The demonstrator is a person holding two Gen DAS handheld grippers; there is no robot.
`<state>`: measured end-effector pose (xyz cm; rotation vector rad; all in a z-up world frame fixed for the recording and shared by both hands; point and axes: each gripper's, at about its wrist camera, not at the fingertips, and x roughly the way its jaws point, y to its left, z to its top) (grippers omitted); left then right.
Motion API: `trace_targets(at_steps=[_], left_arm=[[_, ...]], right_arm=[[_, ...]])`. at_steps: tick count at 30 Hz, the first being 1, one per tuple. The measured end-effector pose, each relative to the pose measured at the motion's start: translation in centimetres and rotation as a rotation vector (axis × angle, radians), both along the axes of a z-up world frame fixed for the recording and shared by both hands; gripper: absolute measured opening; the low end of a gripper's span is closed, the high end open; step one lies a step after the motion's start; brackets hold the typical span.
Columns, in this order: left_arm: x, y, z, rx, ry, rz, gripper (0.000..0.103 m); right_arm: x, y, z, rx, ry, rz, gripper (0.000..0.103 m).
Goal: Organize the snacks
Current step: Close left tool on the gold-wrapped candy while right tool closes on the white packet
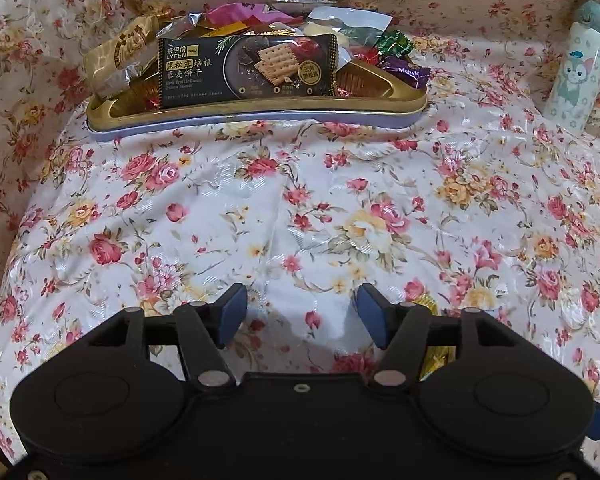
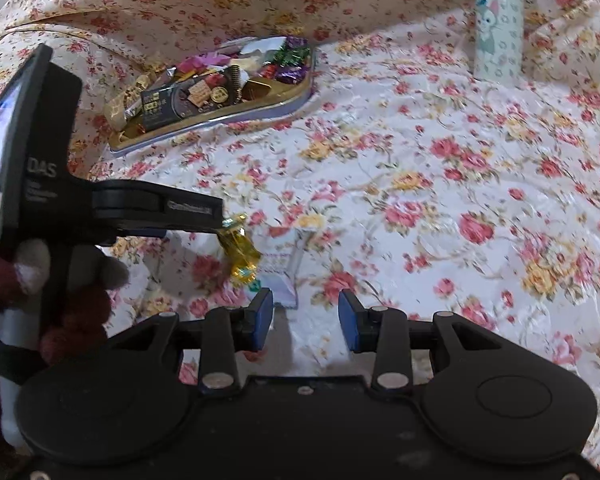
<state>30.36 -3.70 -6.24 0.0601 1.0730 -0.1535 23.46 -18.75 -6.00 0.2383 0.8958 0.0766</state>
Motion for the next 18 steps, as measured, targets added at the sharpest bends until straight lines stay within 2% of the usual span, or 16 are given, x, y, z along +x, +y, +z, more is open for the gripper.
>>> trace_targets(at_steps=[11,18], left_arm=[[0.3,0.0,-0.2,-0.016,0.009,-0.013,0.068],[0.3,0.0,-0.3,-0.019,0.01,-0.009,0.069]], right_arm=[[2.9,2.3,-1.4,-0.057,0.01,0.049,0.04],[2.7,-0.5,-1.7,-0.079,0.013,-0.04,0.036]])
